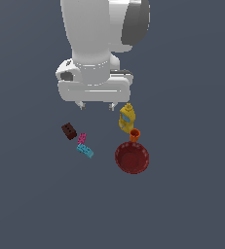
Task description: Pick up a designated object from a clutter of objects.
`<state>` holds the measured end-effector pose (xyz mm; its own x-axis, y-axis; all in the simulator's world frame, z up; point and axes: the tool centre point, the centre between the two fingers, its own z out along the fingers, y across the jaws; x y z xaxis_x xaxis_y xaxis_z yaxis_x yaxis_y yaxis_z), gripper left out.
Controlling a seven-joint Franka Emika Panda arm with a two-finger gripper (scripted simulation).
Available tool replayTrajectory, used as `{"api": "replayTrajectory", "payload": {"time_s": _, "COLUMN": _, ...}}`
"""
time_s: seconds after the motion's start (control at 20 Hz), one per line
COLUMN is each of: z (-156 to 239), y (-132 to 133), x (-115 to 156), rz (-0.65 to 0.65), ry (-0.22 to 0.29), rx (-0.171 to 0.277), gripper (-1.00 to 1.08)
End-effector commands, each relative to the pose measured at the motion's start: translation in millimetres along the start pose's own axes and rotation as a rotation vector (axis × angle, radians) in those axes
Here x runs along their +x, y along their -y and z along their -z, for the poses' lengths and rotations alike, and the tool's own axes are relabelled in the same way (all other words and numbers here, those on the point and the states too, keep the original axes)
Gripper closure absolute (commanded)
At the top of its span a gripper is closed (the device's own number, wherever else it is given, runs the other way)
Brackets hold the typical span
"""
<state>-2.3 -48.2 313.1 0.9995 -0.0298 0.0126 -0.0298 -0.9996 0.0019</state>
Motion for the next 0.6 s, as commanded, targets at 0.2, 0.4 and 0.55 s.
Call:
{"api": "replayTrajectory", "payload": {"time_s": 0.2, "z": -24, "y": -19, "x": 0, "rz": 0.068, "ry": 0.001, "rx": 0.008, "gripper": -0.92}}
{"api": "replayTrajectory", "payload": {"time_s": 0.4, "z": -44, "y": -35, "x": -2, "rz": 0.125, "ry": 0.001, "rx": 0.013, "gripper": -0.92}}
{"api": "replayTrajectory", "payload": {"time_s": 0.55, "z": -60, "y": -48, "x": -5, "rz": 0.171, "ry": 0.000, "rx": 0.017, "gripper": -0.92}}
